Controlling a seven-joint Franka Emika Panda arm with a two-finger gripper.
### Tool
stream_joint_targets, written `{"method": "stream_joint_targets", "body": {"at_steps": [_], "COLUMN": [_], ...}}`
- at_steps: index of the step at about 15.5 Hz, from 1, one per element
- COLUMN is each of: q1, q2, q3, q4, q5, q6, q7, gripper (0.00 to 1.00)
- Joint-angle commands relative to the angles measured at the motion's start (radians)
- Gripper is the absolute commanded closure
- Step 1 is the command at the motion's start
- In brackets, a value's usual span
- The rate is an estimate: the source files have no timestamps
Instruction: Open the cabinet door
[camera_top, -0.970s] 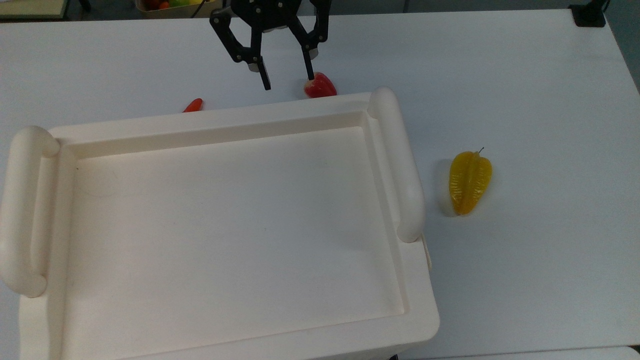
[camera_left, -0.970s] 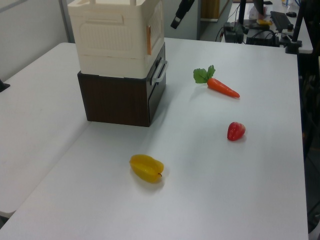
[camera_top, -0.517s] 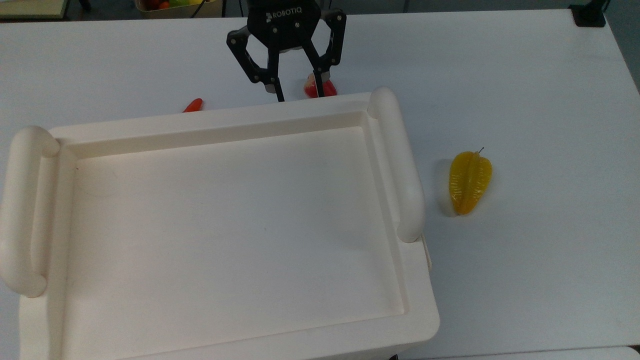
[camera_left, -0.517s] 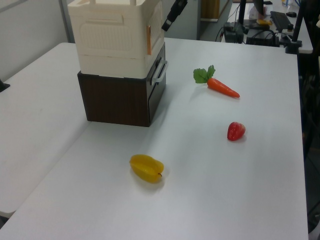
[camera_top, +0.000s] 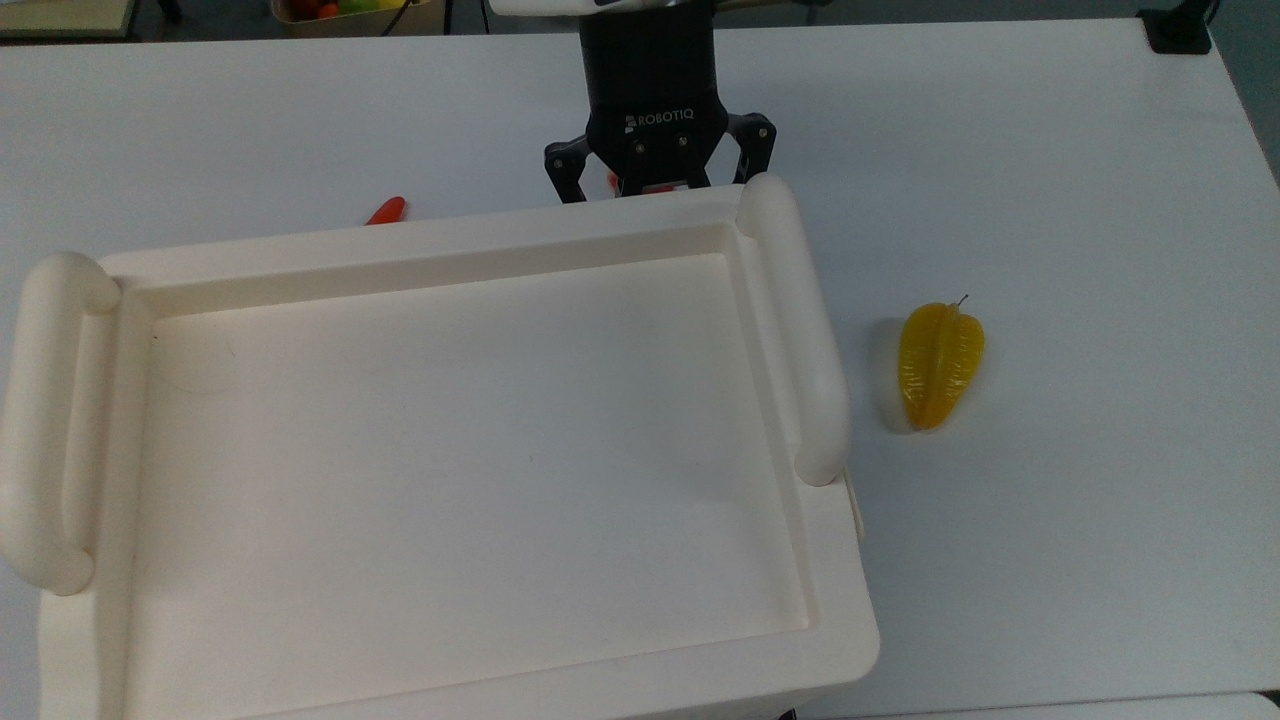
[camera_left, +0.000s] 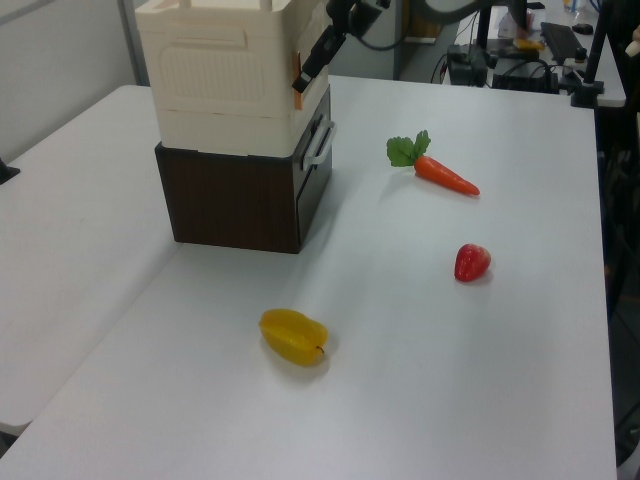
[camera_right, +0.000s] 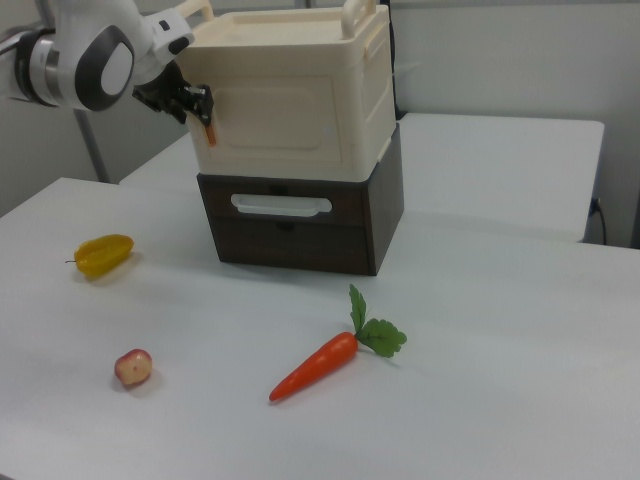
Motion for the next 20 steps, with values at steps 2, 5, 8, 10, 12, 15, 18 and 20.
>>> {"method": "stream_joint_targets", "body": {"at_steps": [2, 5, 8, 10, 12, 15, 18, 20], "q1": [0.015, 0.012, 0.009, 0.009, 0.008, 0.006, 0.005, -0.008], "q2": [0.005, 0.016, 0.019, 0.018, 0.001, -0.038, -0.044, -0.065], "q3": [-0.012, -0.014, -0.018, -0.018, -0.018, -0.018, -0.02, -0.02], "q4": [0.002, 0.002, 0.001, -0.002, -0.01, -0.058, -0.064, -0.068], "q5": [-0.02, -0.023, -0.031, -0.037, -0.039, -0.037, -0.036, -0.033], "q6": [0.046, 0.047, 0.046, 0.044, 0.03, -0.003, -0.097, -0.141], "q7": [0.033, 0.033, 0.03, 0.029, 0.023, 0.016, -0.009, -0.032], "gripper": [0.72, 0.86, 1.0, 1.0, 1.0, 1.0, 1.0, 1.0]}}
